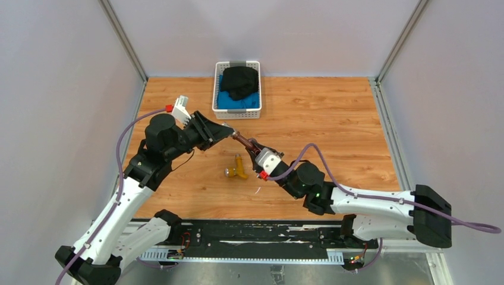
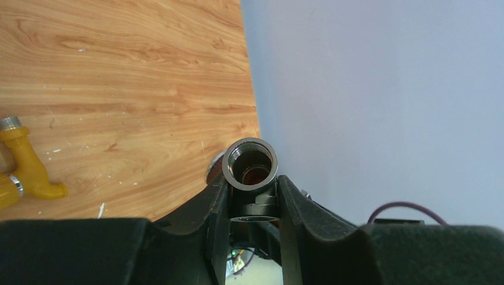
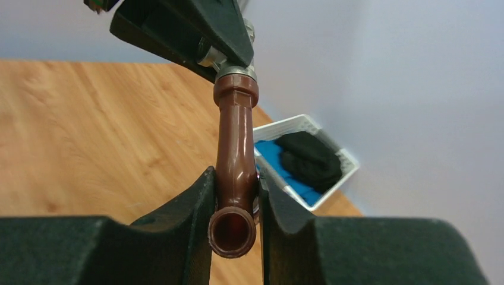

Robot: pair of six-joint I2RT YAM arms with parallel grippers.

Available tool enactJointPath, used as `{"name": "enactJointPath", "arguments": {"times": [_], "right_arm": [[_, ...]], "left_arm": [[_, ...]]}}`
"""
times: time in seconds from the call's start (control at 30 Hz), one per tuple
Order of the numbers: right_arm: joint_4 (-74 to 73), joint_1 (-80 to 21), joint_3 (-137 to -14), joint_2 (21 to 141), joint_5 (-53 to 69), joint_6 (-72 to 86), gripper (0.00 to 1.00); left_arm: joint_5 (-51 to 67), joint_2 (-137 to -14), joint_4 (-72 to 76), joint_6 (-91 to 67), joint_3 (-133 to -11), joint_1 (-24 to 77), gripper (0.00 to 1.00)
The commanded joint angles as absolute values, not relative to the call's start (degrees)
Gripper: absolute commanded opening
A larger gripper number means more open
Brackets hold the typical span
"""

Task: Install the water faucets
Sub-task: Screw the water faucet onto the adaptor.

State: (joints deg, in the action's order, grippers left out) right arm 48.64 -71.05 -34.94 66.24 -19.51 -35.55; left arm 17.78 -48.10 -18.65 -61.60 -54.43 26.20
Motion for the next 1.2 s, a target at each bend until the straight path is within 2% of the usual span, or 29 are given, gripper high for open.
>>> {"name": "enactJointPath", "arguments": {"times": [0.0, 0.2, 0.33, 0.53, 0.7, 0.83, 0.97, 1.1, 1.17], "right_arm": [[39.2, -65.4, -38.8, 61.0, -7.6, -11.4, 0.01], [37.3, -58.2, -38.5, 57.3, 6.4, 16.6, 0.0], [37.9, -49.7, -39.7, 58.4, 19.3, 39.8, 0.0], [57.8, -38.9, -39.0, 69.2, 40.6, 74.1, 0.0], [82.1, -38.2, -39.1, 79.8, 44.5, 95.6, 0.0], [85.6, -38.2, -39.2, 81.8, 44.8, 96.8, 0.0], [77.6, -37.7, -38.6, 78.9, 45.0, 90.1, 0.0], [68.5, -35.7, -37.5, 74.2, 45.1, 83.5, 0.0], [64.2, -34.4, -37.3, 72.0, 45.6, 80.4, 0.0]], "left_arm": [[19.3, -46.0, -14.9, -60.0, -53.8, 25.8, 0.0], [21.0, -43.3, -2.3, -61.8, -47.6, 25.8, 0.0], [24.5, -42.9, 8.2, -62.3, -44.1, 25.8, 0.0], [27.7, -41.0, 20.6, -60.0, -38.7, 25.8, 0.0], [26.2, -38.0, 25.3, -58.8, -34.7, 25.8, 0.0], [25.8, -37.6, 25.3, -59.2, -33.7, 25.8, 0.0], [25.7, -37.4, 23.6, -58.8, -34.4, 25.8, 0.0], [25.8, -36.7, 15.0, -56.1, -38.3, 25.8, 0.0], [26.4, -36.2, 9.5, -54.4, -41.1, 25.8, 0.04]]}}
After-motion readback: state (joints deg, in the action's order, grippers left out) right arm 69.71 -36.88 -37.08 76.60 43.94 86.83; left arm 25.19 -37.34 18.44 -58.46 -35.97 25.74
